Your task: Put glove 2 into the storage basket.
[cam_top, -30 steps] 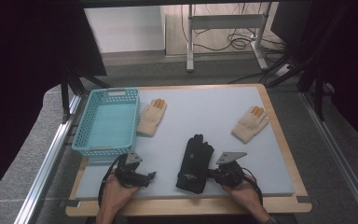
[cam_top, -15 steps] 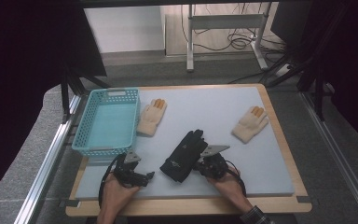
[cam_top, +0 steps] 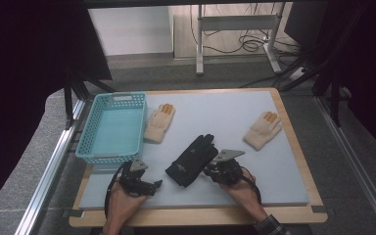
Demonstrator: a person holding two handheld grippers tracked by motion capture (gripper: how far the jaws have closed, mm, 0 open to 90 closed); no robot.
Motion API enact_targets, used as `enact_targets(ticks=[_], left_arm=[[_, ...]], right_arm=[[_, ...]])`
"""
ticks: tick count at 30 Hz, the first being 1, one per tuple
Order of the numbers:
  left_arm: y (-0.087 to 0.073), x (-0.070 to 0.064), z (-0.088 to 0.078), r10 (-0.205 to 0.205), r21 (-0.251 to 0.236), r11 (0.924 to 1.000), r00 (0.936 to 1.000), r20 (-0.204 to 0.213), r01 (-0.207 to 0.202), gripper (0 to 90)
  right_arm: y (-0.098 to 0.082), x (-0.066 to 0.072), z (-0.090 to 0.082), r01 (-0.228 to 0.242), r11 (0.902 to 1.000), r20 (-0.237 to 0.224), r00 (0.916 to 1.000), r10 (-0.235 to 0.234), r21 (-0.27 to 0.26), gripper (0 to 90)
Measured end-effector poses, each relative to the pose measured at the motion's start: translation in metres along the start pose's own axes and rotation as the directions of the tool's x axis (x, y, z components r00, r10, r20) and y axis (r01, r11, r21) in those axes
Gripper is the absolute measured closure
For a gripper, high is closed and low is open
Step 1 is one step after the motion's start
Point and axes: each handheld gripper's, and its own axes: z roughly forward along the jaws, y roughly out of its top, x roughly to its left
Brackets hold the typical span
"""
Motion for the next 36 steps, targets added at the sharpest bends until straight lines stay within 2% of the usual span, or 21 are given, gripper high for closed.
enact_targets(ticks=[6,11,16,21,25,29,30,32,36], left_arm=[[0.000,0.000,0.000,0.000,0.000,1.0000,1.0000,0.000,0.000,3.3],[0.000,0.000,0.000,0.000,0.000,1.0000,1.0000,0.000,0.000,3.2],[0.000,0.000,0.000,-0.001,0.000,1.0000,1.0000,0.001,0.001,3.2],[0.000,0.000,0.000,-0.004,0.000,1.0000,1.0000,0.000,0.004,3.2],[0.000,0.000,0.000,-0.004,0.001,1.0000,1.0000,0.000,0.004,3.2],[0.000,0.000,0.000,-0.004,0.000,1.0000,1.0000,0.000,0.004,3.2],[0.000,0.000,0.000,-0.004,0.000,1.0000,1.0000,0.000,0.004,3.1],[0.000,0.000,0.000,-0.004,0.000,1.0000,1.0000,0.000,0.004,3.2],[0.000,0.000,0.000,-0.001,0.000,1.0000,1.0000,-0.002,0.001,3.3]], right_arm=[[-0.009,-0.022,-0.028,-0.035,0.9991,0.076,0.9965,0.037,-0.024,60.3],[-0.022,-0.042,-0.047,-0.056,0.9981,0.140,0.9884,0.059,-0.028,51.3],[-0.039,-0.060,-0.063,-0.097,0.9950,0.203,0.9741,0.100,-0.026,40.9],[-0.055,-0.073,-0.072,-0.131,0.9912,0.245,0.9606,0.132,-0.019,31.9],[-0.063,-0.079,-0.072,-0.152,0.9884,0.252,0.9564,0.147,-0.001,26.1],[-0.063,-0.078,-0.071,-0.136,0.9907,0.258,0.9572,0.130,0.003,22.4],[-0.063,-0.076,-0.070,-0.122,0.9924,0.271,0.9556,0.115,0.012,21.2],[-0.063,-0.076,-0.069,-0.132,0.9912,0.289,0.9496,0.122,0.014,17.5],[-0.063,-0.076,-0.069,-0.137,0.9905,0.289,0.9489,0.127,0.013,17.4]])
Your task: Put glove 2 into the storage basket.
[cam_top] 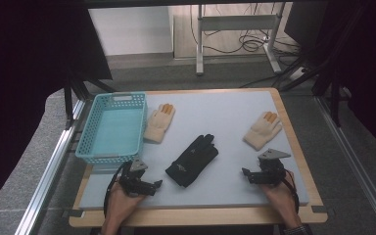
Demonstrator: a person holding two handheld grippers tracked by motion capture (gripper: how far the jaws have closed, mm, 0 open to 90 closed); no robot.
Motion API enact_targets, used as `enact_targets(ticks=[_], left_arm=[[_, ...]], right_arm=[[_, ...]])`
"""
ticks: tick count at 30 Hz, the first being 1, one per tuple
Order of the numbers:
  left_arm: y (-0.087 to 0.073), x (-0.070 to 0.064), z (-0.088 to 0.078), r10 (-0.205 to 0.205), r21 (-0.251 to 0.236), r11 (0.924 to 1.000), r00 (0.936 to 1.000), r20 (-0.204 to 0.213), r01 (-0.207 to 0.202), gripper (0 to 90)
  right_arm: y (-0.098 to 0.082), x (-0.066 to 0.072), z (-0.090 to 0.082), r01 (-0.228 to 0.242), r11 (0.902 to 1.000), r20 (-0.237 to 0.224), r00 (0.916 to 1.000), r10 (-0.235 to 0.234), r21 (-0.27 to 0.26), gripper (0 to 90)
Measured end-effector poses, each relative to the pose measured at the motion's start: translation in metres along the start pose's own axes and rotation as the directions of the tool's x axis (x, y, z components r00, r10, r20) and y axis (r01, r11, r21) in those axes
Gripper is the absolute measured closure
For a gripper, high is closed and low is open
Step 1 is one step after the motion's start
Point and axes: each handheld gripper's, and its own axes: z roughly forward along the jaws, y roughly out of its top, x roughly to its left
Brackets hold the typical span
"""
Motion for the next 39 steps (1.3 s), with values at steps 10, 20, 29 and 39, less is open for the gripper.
enact_targets(ticks=[10,20,29,39], left_arm=[[0.003,-0.001,-0.006,-0.006,-0.018,0.9998,0.9997,0.025,0.006,7.3],[0.029,-0.012,-0.011,0.013,-0.024,0.9996,0.9951,0.098,-0.011,3.6],[0.068,-0.032,-0.001,0.029,-0.013,0.9996,0.9888,0.146,-0.027,2.4],[0.115,-0.059,0.032,0.072,0.027,0.9967,0.9882,0.135,-0.076,0.6]], right_arm=[[0.000,0.000,0.000,-0.002,1.0000,-0.001,1.0000,0.002,-0.001,17.4],[0.000,0.000,0.000,-0.001,1.0000,-0.001,1.0000,0.001,-0.001,17.4],[0.000,0.000,0.000,-0.002,1.0000,-0.002,1.0000,0.002,-0.001,17.4],[0.000,0.000,0.000,-0.002,1.0000,-0.002,1.0000,0.002,-0.001,17.4]])
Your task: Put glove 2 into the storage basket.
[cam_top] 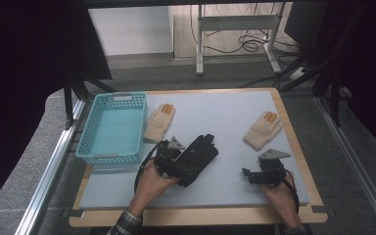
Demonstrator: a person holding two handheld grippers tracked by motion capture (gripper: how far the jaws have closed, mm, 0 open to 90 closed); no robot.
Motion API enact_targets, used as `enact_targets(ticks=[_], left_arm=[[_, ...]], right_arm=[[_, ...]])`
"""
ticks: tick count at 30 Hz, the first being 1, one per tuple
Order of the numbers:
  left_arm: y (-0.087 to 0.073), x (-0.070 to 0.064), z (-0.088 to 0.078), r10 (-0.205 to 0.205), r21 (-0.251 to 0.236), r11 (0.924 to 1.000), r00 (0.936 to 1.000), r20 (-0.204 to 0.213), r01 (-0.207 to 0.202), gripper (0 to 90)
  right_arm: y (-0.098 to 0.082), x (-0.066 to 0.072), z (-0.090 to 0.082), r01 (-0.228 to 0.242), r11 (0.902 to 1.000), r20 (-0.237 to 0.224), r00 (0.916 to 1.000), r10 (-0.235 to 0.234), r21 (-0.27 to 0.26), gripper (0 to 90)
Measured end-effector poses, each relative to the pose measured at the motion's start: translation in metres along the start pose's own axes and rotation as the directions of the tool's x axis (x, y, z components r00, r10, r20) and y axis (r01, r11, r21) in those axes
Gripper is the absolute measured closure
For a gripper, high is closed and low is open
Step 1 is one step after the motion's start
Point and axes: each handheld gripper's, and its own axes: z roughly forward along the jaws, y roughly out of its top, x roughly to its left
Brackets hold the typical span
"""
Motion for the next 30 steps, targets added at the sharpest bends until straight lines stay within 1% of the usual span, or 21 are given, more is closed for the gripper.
enact_targets(ticks=[2,4,5,6,8,11,12,13,14,15,16,17,18,19,20,22,24,25,28,30], left_arm=[[0.005,-0.002,0.010,0.008,0.022,0.9997,0.9998,-0.019,-0.007,0.0],[0.008,-0.002,0.021,0.006,0.043,0.9991,0.9993,-0.037,-0.004,0.0],[0.009,-0.001,0.024,-0.002,0.045,0.9990,0.9992,-0.039,0.004,0.0],[0.009,0.001,0.030,-0.015,0.055,0.9984,0.9993,-0.034,0.017,0.0],[0.009,0.005,0.037,-0.031,0.077,0.9964,0.9988,-0.038,0.034,0.0],[0.007,0.013,0.049,-0.037,0.130,0.9905,0.9978,-0.055,0.044,0.0],[0.006,0.015,0.053,-0.046,0.139,0.9889,0.9980,-0.044,0.052,0.0],[0.005,0.017,0.055,-0.052,0.142,0.9882,0.9980,-0.035,0.057,0.0],[0.005,0.016,0.055,-0.053,0.136,0.9891,0.9980,-0.036,0.057,0.0],[0.006,0.015,0.055,-0.048,0.141,0.9886,0.9980,-0.041,0.053,0.0],[0.006,0.013,0.055,-0.043,0.144,0.9885,0.9986,-0.032,0.047,0.0],[0.007,0.008,0.056,-0.028,0.152,0.9879,0.9992,-0.028,0.032,0.0],[0.007,0.003,0.058,-0.001,0.162,0.9867,0.9989,-0.047,0.009,0.0],[0.008,-0.001,0.059,0.007,0.166,0.9861,0.9988,-0.049,0.001,0.0],[0.009,-0.003,0.060,0.029,0.176,0.9843,0.9977,-0.062,-0.017,0.0],[0.009,-0.003,0.059,0.016,0.174,0.9847,0.9977,-0.065,-0.004,0.7],[0.010,-0.002,0.055,-0.002,0.164,0.9863,0.9971,-0.076,0.014,7.9],[0.010,-0.001,0.054,0.001,0.165,0.9863,0.9971,-0.076,0.011,15.3],[0.012,0.000,0.050,0.010,0.164,0.9864,0.9965,-0.083,0.004,29.1],[0.013,0.000,0.048,0.024,0.163,0.9866,0.9948,-0.099,-0.007,44.6]], right_arm=[[0.000,0.000,0.000,0.000,1.0000,0.000,1.0000,0.000,0.000,17.4],[0.000,0.000,0.000,0.000,1.0000,0.000,1.0000,0.000,0.000,17.4],[0.000,0.000,0.000,0.000,1.0000,0.000,1.0000,0.000,0.000,17.4],[0.000,0.000,0.000,0.000,1.0000,0.000,1.0000,0.000,0.000,17.4],[0.000,0.000,0.000,0.000,1.0000,0.000,1.0000,0.000,0.000,17.4],[0.000,0.000,0.000,0.000,1.0000,0.000,1.0000,0.000,0.000,17.4],[0.000,0.000,0.000,0.000,1.0000,-0.001,1.0000,0.000,0.000,17.4],[0.000,0.000,0.000,0.000,1.0000,0.000,1.0000,0.000,-0.001,17.4],[0.000,0.000,0.000,0.000,1.0000,0.000,1.0000,0.000,0.000,17.3],[0.000,0.000,0.000,-0.001,1.0000,0.000,1.0000,0.001,0.000,17.3],[0.000,0.000,0.000,0.000,1.0000,0.000,1.0000,0.000,0.000,17.3],[0.000,0.000,0.000,0.000,1.0000,0.000,1.0000,0.000,0.000,17.4],[0.000,0.000,0.000,-0.001,1.0000,-0.001,1.0000,0.001,0.000,17.3],[0.000,0.000,0.000,0.000,1.0000,-0.001,1.0000,0.000,0.000,17.3],[0.000,0.000,0.000,0.000,1.0000,0.000,1.0000,0.000,0.000,17.3],[0.000,0.000,0.000,0.000,1.0000,0.000,1.0000,0.000,0.000,17.4],[0.000,0.000,0.000,0.000,1.0000,0.000,1.0000,0.000,0.000,17.4],[0.000,0.000,0.000,0.000,1.0000,0.000,1.0000,0.000,0.000,17.4],[0.000,0.000,0.000,0.000,1.0000,0.000,1.0000,0.000,0.000,17.4],[0.000,0.000,0.000,0.000,1.0000,0.000,1.0000,0.000,0.000,17.4]])
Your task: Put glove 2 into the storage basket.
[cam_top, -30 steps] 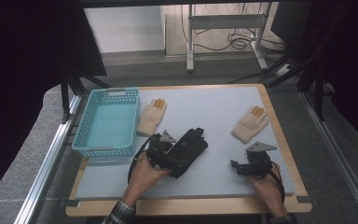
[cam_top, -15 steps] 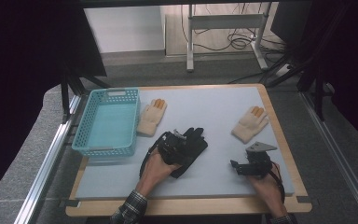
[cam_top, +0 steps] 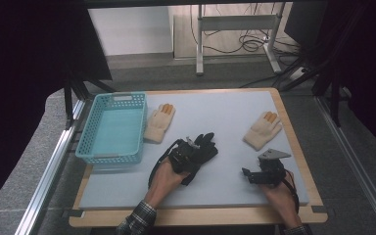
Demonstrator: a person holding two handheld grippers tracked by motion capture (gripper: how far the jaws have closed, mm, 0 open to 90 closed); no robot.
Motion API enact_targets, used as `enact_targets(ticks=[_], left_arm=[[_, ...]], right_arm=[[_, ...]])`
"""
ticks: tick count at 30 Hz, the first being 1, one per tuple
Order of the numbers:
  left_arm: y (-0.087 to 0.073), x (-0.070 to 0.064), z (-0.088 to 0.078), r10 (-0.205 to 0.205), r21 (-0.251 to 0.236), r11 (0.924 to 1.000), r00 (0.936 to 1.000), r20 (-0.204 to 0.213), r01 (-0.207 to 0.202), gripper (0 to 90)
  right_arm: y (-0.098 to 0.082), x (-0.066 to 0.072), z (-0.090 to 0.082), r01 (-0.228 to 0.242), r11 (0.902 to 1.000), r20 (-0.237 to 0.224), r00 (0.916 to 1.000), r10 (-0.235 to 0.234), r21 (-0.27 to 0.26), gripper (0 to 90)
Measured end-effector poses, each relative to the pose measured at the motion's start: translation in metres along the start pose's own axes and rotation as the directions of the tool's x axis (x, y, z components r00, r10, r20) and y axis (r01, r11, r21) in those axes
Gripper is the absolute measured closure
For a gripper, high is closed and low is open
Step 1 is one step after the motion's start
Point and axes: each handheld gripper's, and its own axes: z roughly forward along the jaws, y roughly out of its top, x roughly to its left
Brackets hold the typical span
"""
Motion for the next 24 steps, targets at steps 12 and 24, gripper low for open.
enact_targets(ticks=[12,24], left_arm=[[0.002,0.014,-0.016,-0.044,-0.058,0.9973,0.9987,0.024,0.046,70.1],[0.014,0.040,-0.049,-0.085,-0.103,0.9912,0.9963,-0.012,0.083,69.8]], right_arm=[[0.000,0.000,0.000,-0.001,1.0000,-0.001,1.0000,0.001,0.001,17.3],[0.000,0.000,0.000,-0.004,1.0000,-0.001,1.0000,0.004,0.002,17.4]])
